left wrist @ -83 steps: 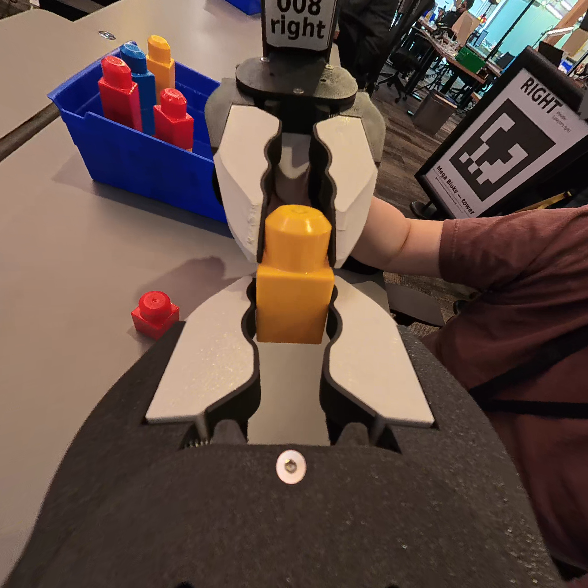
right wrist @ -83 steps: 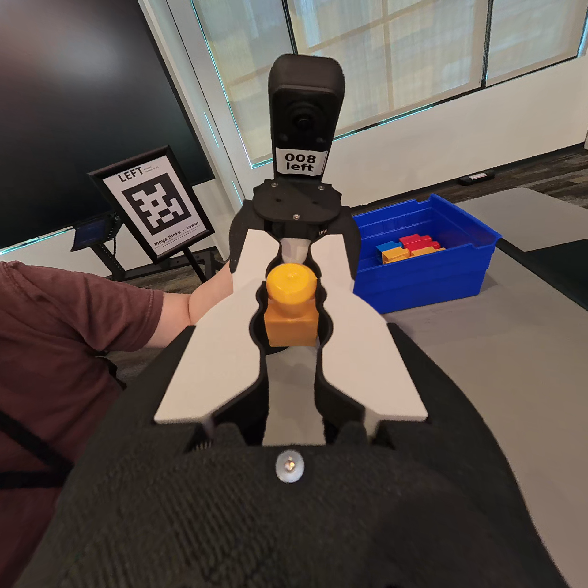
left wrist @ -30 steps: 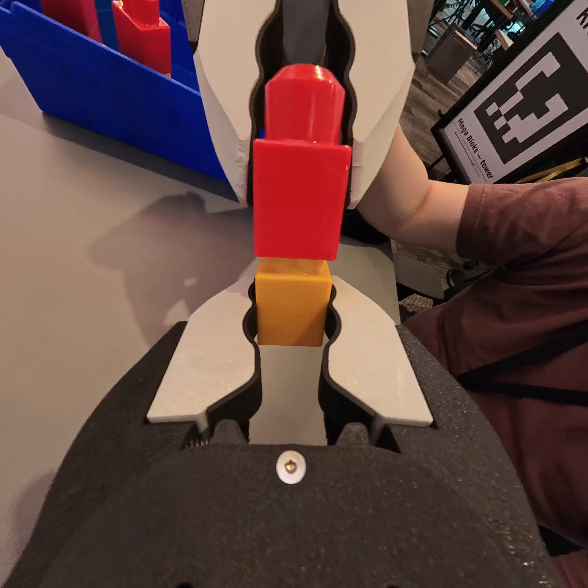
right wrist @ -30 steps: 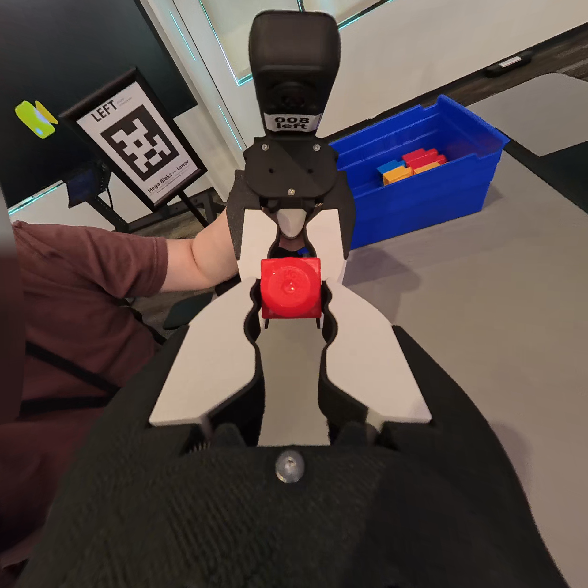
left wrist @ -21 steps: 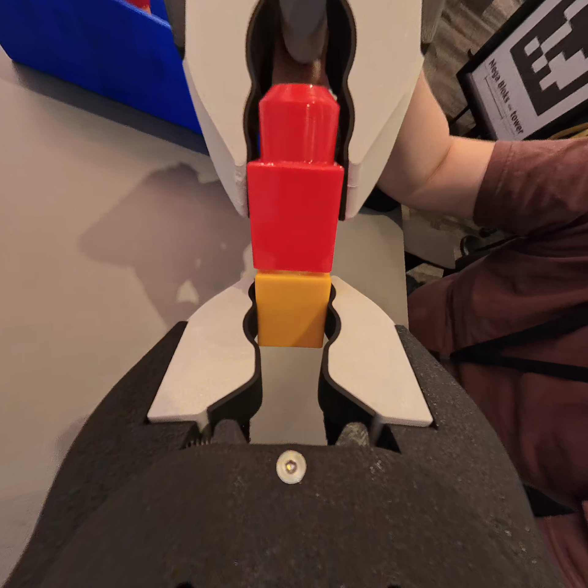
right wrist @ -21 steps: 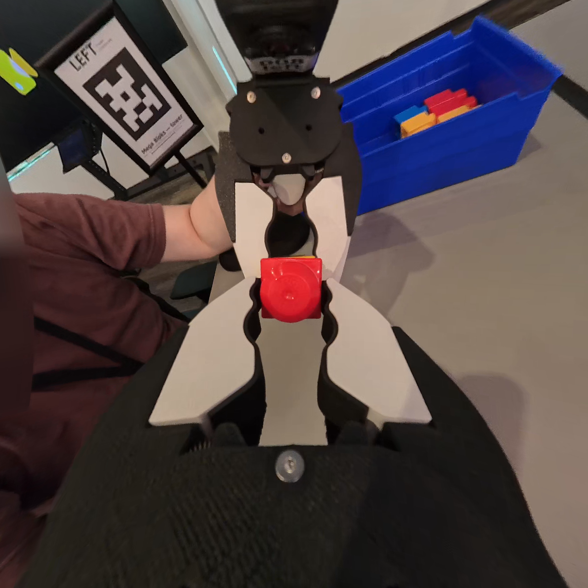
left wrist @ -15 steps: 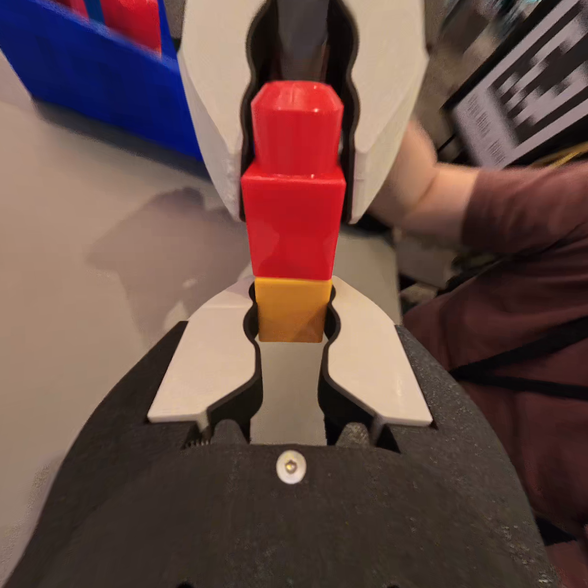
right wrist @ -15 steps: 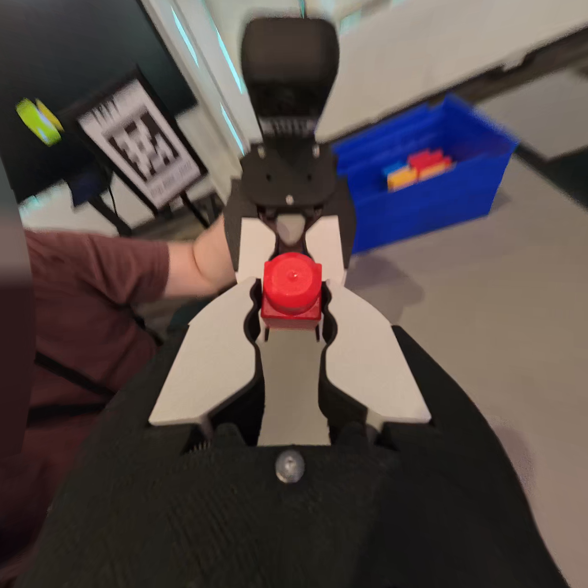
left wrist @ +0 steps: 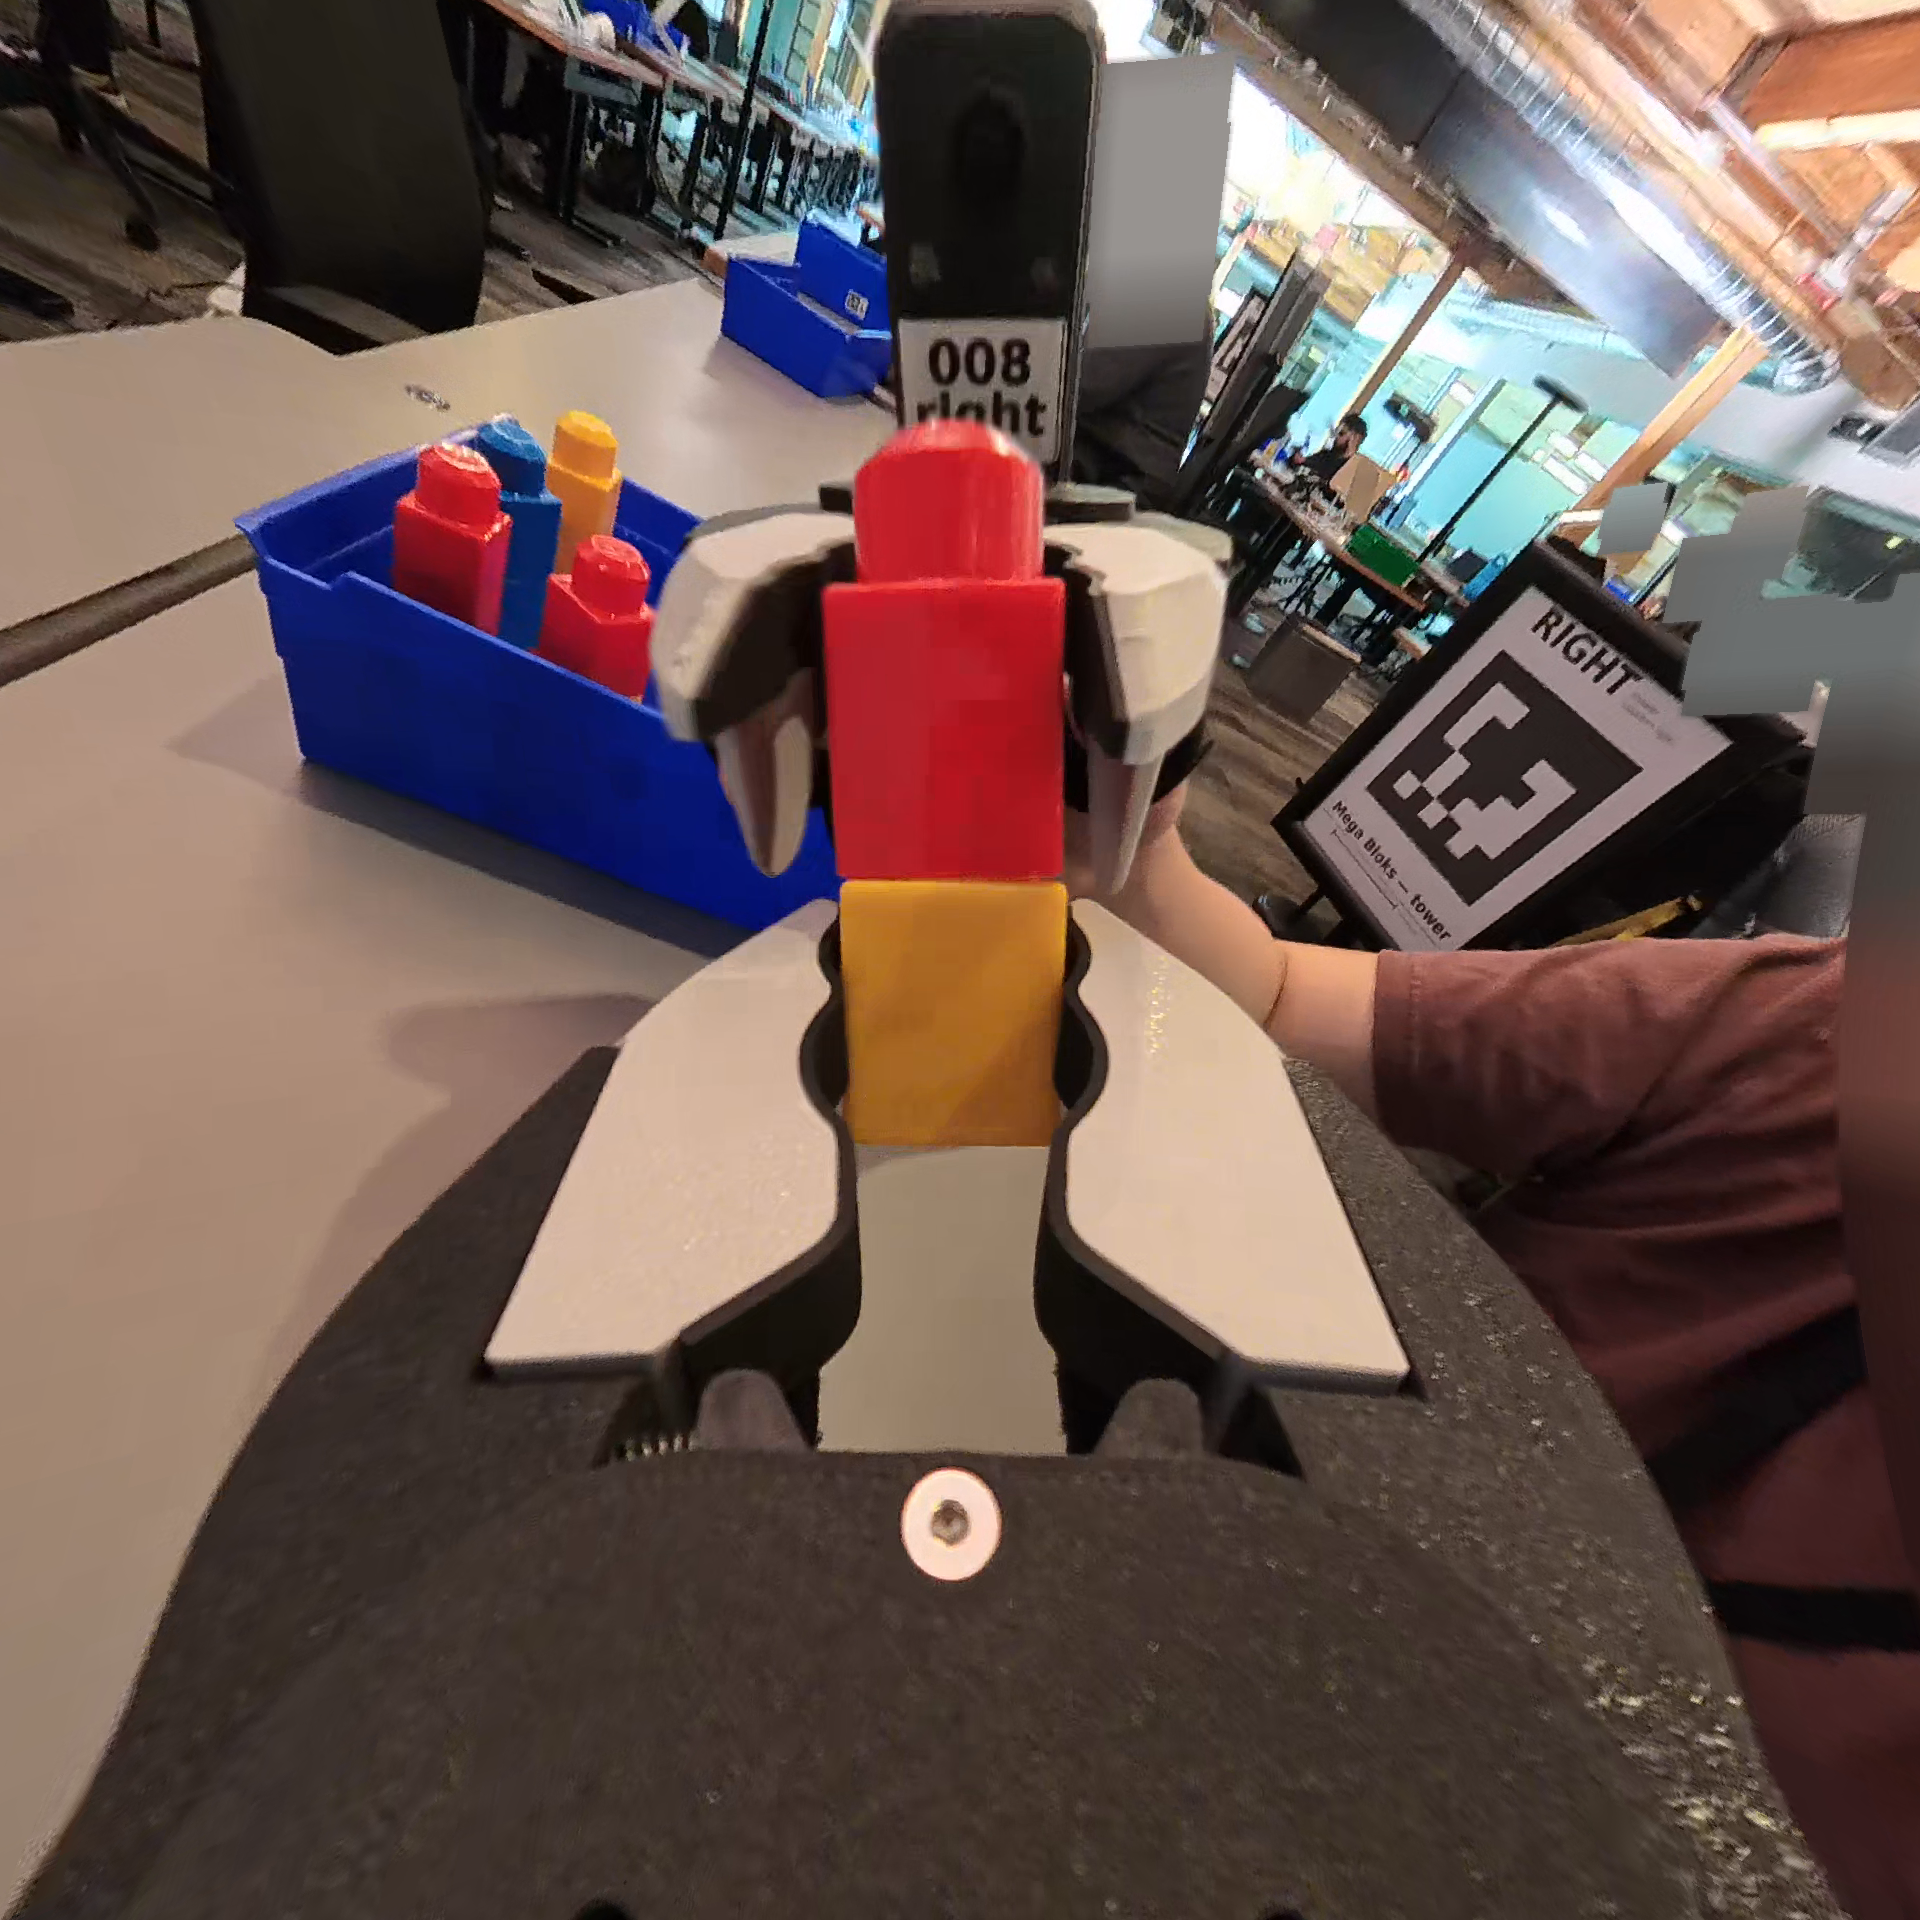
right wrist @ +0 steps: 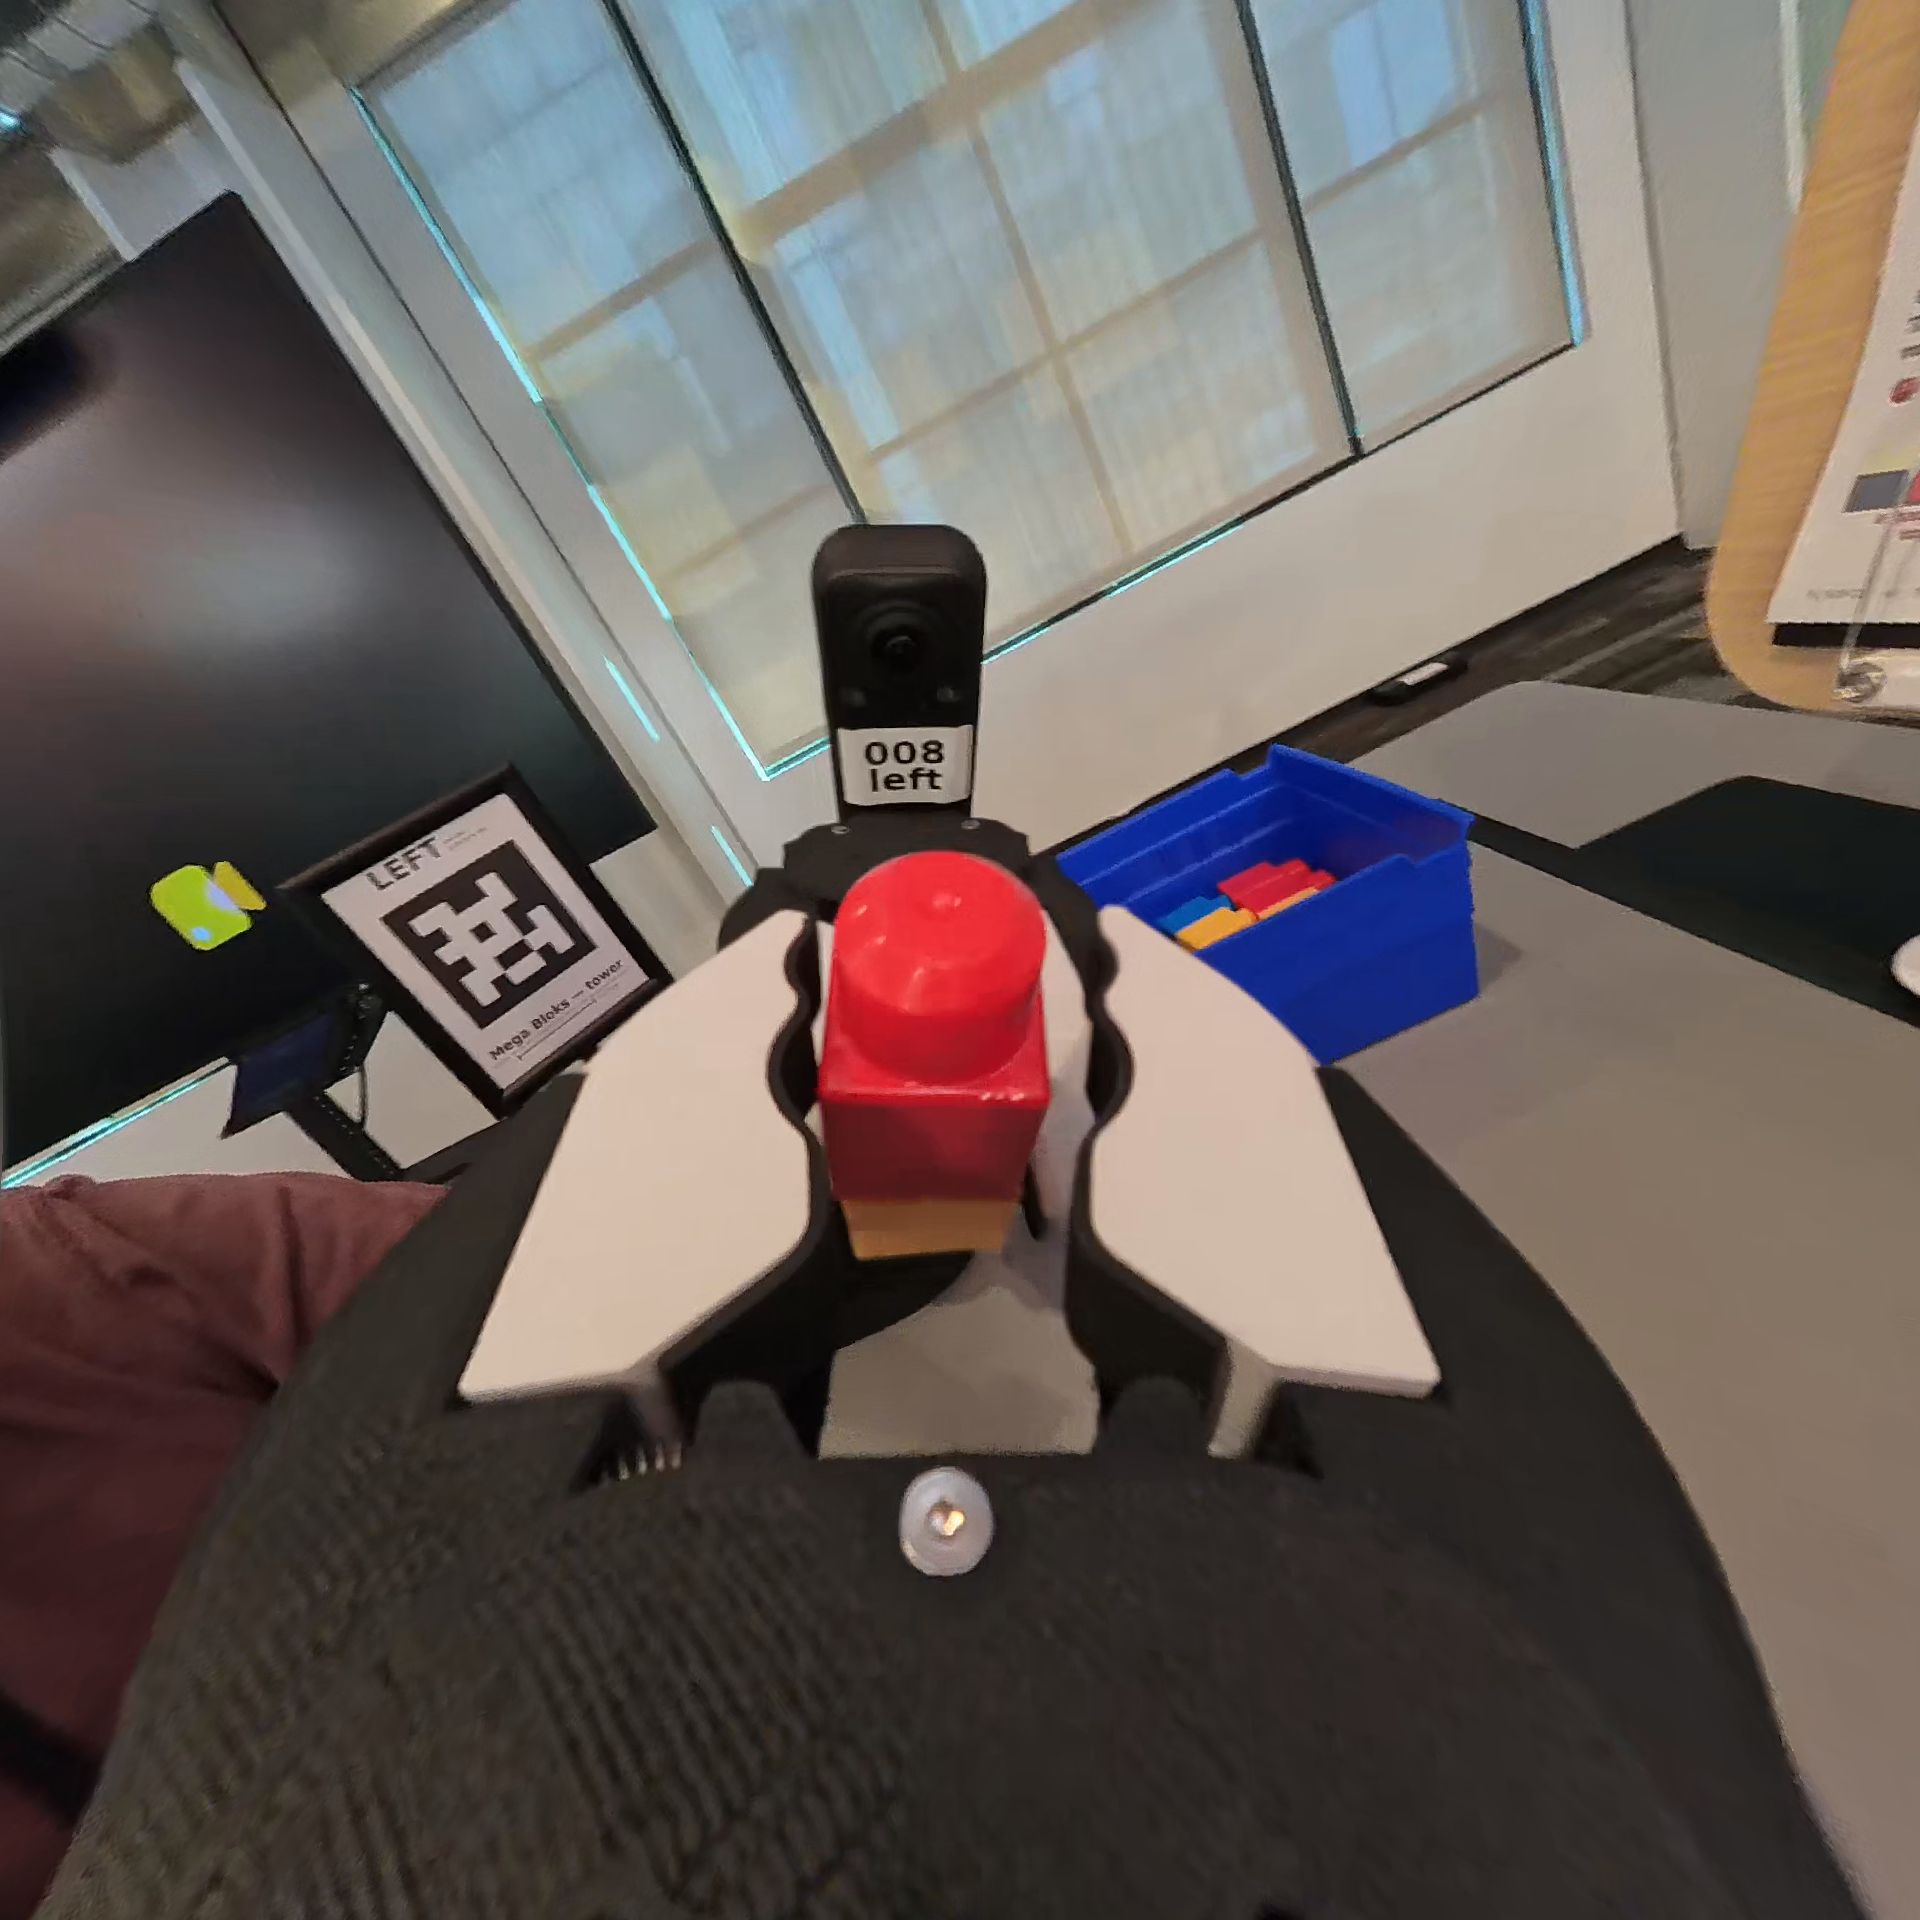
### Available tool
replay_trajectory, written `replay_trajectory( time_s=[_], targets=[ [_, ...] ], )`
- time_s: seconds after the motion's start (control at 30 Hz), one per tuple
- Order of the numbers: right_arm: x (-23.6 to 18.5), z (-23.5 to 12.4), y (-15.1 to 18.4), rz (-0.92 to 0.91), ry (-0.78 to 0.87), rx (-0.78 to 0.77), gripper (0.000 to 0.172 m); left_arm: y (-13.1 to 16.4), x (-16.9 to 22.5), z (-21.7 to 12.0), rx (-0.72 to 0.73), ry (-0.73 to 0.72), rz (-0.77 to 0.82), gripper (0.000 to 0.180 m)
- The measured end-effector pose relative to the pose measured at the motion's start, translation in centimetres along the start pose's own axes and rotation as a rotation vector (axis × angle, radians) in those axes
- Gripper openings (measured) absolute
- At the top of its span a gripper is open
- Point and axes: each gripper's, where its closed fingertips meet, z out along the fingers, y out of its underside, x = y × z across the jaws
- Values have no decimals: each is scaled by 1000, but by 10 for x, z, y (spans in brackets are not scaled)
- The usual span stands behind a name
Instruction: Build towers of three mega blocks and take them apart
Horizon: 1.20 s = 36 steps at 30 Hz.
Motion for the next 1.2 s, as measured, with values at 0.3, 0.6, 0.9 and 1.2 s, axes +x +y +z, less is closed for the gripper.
replay_trajectory(
  time_s=[0.3, 0.6, 0.9, 1.2],
  targets=[
    [1, -3, -1, -26, 16, -20, 49, -15, 0, -15, 73, -33, 21, 36],
    [-7, -4, 7, -65, -20, -101, 37, 2, 0, -6, -33, -15, -14, 37],
    [-6, -1, 13, -85, -8, -134, 37, 20, -5, -1, -149, -58, 17, 39],
    [-10, -3, 11, -110, -30, -132, 37, 20, -2, 4, -142, -51, 47, 37]
  ],
)
